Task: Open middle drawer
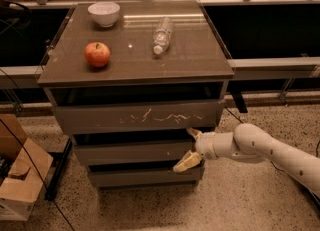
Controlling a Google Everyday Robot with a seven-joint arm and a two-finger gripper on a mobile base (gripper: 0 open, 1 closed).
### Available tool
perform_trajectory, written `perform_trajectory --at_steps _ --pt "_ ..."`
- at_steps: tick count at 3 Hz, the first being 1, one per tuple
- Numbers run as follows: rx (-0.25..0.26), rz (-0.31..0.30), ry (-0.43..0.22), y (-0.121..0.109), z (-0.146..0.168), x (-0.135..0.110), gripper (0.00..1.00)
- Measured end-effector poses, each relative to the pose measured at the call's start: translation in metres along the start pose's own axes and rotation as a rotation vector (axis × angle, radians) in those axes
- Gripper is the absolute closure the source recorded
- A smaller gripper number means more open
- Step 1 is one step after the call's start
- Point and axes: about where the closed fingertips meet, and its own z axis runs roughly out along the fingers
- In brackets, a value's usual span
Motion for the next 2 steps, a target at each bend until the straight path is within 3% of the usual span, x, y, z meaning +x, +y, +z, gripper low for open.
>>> perform_trajectory --at_steps 2 --pt "0.025 0.033 0.046 -0.016 0.043 0.03 0.0"
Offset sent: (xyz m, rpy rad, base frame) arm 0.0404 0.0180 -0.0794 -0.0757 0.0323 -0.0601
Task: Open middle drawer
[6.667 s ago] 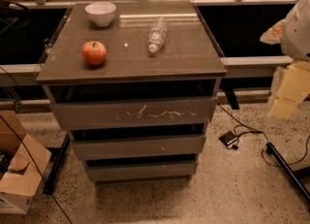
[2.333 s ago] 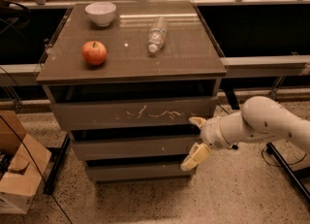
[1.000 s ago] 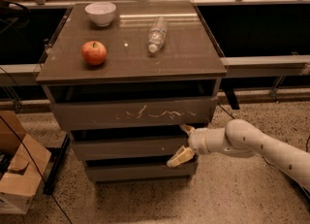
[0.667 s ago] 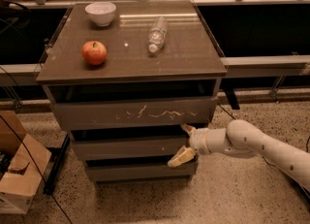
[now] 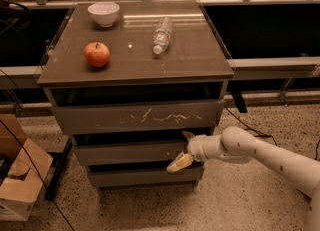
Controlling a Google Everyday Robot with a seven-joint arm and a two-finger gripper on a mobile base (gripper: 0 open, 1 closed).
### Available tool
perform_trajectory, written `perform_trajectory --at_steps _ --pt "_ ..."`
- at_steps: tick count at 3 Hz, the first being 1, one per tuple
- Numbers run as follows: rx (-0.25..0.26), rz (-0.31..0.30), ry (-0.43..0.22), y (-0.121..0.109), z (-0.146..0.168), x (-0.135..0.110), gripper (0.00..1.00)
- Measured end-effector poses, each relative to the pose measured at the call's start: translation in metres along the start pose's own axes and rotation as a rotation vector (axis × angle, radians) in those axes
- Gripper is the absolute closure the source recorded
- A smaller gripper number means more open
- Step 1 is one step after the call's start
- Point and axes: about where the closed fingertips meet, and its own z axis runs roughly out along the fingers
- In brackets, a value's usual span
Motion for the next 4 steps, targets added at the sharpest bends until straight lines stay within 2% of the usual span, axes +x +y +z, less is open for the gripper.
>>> perform_trajectory --at_steps 1,2,4 --pt "-0.023 -0.022 0.061 -0.014 0.032 0.014 0.03" --pt "-0.07 -0.031 0.158 -0.015 0.042 0.031 0.26" --pt "-0.074 -0.033 0.184 -0.016 0.035 0.029 0.72"
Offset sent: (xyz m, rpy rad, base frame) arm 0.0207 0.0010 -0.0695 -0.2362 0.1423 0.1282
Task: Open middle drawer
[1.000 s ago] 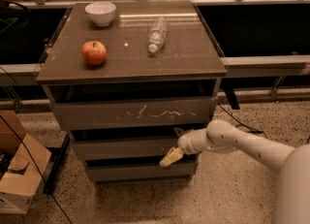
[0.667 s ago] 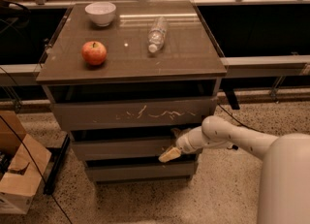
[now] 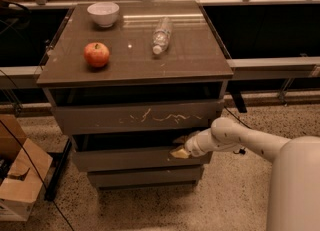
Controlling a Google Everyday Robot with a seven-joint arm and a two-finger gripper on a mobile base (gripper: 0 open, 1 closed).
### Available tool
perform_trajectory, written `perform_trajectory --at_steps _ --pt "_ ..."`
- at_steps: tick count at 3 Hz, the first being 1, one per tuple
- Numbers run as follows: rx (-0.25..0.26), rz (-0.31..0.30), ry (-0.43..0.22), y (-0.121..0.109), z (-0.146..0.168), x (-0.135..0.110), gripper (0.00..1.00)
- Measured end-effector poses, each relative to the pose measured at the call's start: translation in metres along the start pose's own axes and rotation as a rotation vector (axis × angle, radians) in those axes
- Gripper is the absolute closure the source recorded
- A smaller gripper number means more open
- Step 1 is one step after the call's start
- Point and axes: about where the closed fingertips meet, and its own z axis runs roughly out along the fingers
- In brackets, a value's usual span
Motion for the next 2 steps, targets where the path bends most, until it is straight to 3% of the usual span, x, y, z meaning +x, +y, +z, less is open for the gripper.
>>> perform_trajectory --at_steps 1,2 --pt "0.0 0.0 0.0 0.0002 -0.0038 -0.0039 0.62" --pt "0.0 0.0 0.0 0.0002 -0.0038 -0.0039 0.39"
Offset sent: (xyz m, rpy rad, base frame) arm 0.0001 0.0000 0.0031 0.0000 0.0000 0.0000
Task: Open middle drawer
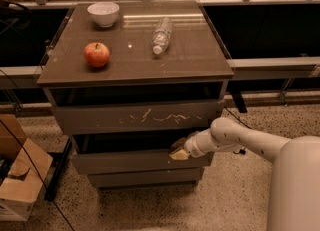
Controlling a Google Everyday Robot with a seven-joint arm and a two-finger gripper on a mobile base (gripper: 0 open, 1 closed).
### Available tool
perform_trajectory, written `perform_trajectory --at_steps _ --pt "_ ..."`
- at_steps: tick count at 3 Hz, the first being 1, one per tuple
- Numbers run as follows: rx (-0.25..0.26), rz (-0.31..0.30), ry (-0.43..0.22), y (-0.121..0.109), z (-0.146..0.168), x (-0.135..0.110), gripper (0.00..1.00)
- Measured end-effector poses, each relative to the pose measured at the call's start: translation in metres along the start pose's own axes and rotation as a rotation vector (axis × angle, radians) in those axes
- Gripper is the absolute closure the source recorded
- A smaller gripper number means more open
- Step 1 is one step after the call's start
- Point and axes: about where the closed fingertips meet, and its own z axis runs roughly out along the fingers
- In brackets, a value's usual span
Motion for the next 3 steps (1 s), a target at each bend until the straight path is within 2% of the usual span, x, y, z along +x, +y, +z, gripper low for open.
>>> perform_trajectory --at_steps 1,2,3 --pt "0.0 0.0 0.0 0.0 0.0 0.0 0.15" --pt "-0.023 -0.075 0.121 0.016 -0.006 0.011 0.0" --pt "-0.035 -0.108 0.189 0.028 -0.016 0.021 0.0"
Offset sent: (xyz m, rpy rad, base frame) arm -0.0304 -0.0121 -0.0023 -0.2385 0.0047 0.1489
